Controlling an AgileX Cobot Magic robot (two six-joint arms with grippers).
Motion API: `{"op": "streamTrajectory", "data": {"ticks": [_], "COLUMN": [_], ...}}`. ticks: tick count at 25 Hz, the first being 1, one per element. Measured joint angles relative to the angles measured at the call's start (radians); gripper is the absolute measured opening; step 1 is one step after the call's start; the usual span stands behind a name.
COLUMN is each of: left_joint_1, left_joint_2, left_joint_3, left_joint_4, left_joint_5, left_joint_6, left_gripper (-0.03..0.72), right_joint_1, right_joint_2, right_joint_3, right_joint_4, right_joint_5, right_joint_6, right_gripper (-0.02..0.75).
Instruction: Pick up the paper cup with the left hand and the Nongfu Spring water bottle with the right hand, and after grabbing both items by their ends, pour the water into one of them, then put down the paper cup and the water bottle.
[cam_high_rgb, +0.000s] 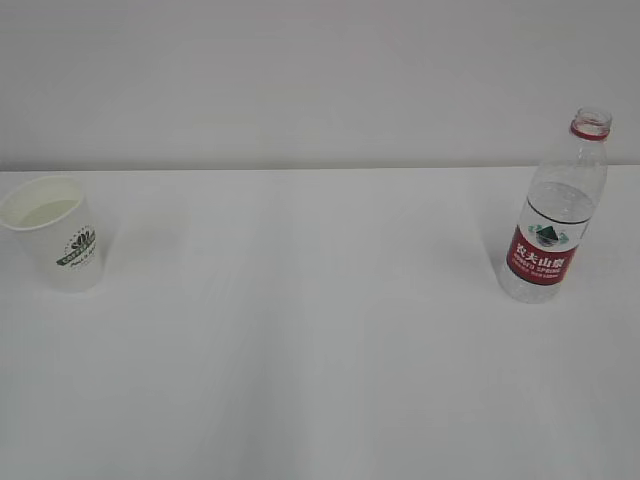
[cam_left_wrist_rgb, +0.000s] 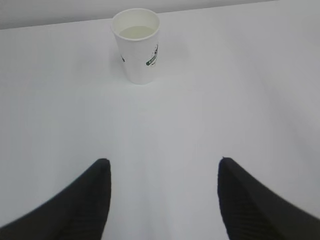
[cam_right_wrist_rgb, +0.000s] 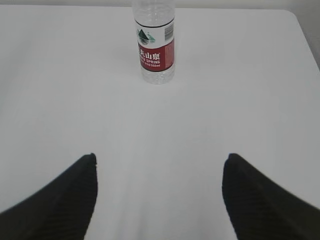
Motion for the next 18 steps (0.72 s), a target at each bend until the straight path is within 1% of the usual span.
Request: {"op": "streamTrajectory", "data": {"ticks": [18], "left_joint_1": [0.000], "left_joint_2": [0.000], "left_joint_3": [0.000], "left_joint_4": [-0.002], "left_joint_5": [0.000], "left_joint_6": [0.000], "left_gripper": [0.454], "right_joint_1": [0.000], "right_joint_2": [0.000], "right_joint_3": [0.000], "right_joint_4": [0.000], "right_joint_5": [0.000], "right_joint_6": [0.000], "right_gripper": [0.587]}}
